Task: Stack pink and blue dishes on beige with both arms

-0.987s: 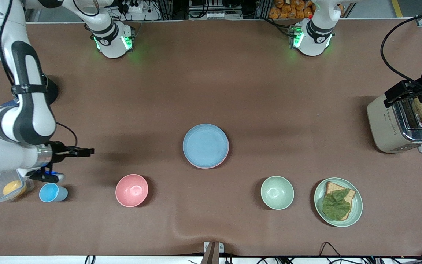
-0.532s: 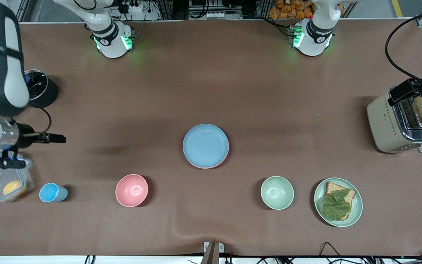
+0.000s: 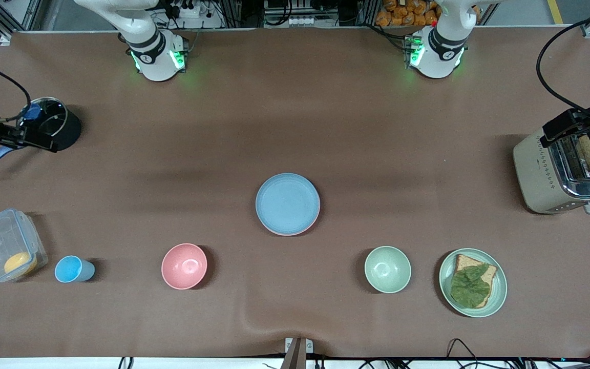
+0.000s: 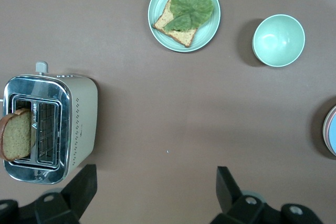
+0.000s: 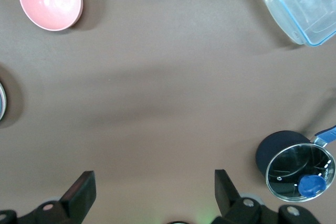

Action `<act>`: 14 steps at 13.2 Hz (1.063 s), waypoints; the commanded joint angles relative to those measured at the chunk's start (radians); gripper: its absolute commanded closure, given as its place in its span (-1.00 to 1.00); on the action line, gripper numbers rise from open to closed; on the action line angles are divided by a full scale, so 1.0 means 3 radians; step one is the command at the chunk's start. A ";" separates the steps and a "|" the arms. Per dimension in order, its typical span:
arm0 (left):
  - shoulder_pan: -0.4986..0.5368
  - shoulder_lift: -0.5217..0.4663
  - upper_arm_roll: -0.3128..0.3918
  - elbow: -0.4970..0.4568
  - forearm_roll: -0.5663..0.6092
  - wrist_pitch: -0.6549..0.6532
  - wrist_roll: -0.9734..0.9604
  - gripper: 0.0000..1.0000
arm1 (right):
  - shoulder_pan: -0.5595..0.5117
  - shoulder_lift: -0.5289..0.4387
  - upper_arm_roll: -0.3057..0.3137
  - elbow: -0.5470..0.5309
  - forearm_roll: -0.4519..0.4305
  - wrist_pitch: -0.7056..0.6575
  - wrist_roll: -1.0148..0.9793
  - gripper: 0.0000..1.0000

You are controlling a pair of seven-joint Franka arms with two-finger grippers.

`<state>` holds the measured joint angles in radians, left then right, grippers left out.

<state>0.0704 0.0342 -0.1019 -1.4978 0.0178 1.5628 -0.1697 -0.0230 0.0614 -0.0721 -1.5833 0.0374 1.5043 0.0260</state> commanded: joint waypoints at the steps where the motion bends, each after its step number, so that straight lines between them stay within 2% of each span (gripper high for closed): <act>1: 0.0026 -0.0042 -0.0008 0.0012 -0.0064 -0.0080 0.0059 -1.00 | 0.0113 -0.0010 -0.0061 0.0128 -0.0073 -0.0090 0.0067 -1.00; 9: 0.0026 -0.0042 -0.0013 0.0012 -0.0069 -0.0178 0.0054 -1.00 | 0.0128 0.0071 -0.0051 0.0287 -0.0079 -0.0121 0.0062 -1.00; 14: 0.0011 0.0004 0.0002 0.0145 -0.0105 -0.0347 0.0054 -1.00 | 0.0123 0.0071 -0.0051 0.0287 -0.0079 -0.0116 0.0067 -1.00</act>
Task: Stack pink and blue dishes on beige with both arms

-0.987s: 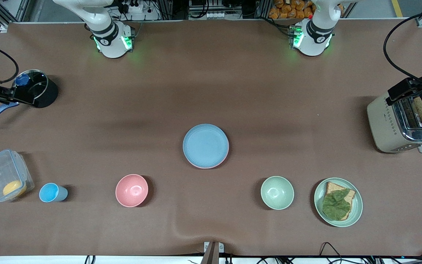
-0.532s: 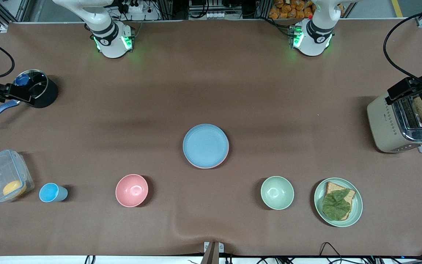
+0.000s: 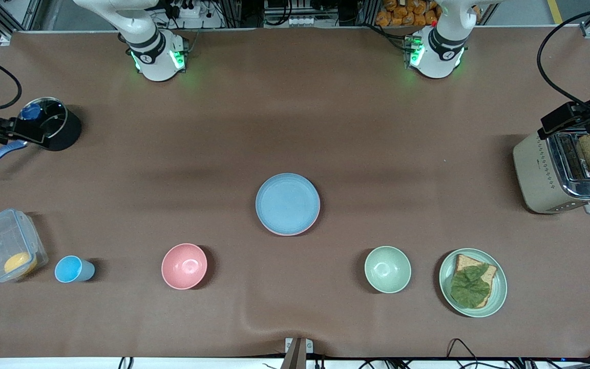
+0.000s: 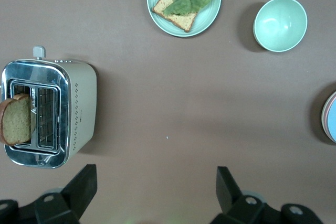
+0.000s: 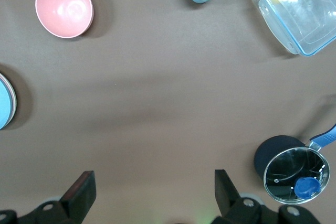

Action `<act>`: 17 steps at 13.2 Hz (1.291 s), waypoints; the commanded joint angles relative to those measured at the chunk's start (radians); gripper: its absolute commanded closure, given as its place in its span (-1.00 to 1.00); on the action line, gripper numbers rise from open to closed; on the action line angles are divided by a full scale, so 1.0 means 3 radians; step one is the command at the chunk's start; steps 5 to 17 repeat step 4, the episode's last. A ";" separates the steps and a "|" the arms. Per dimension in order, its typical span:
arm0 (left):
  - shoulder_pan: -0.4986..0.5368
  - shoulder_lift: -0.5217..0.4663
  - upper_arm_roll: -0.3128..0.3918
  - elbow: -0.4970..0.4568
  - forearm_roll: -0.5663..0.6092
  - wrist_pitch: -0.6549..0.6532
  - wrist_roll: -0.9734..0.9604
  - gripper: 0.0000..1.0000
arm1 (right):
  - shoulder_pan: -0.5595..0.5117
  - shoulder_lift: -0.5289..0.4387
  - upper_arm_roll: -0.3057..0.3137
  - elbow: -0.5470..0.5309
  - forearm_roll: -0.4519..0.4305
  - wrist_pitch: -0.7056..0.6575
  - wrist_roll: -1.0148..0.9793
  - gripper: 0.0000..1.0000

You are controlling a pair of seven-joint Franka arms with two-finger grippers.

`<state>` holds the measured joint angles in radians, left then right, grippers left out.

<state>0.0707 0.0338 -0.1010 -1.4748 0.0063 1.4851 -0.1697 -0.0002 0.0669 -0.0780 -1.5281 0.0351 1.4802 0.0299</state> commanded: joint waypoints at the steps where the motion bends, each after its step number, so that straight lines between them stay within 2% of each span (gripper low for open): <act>1: -0.0006 0.0005 0.0004 0.0069 -0.0067 -0.0088 0.0054 -1.00 | 0.0052 0.0053 -0.0031 0.0103 -0.0071 -0.0036 0.0054 -1.00; 17: -0.0011 0.0041 0.0004 0.0069 -0.0062 -0.0088 0.0075 -1.00 | 0.0052 0.0053 -0.0031 0.0103 -0.0071 -0.0036 0.0054 -1.00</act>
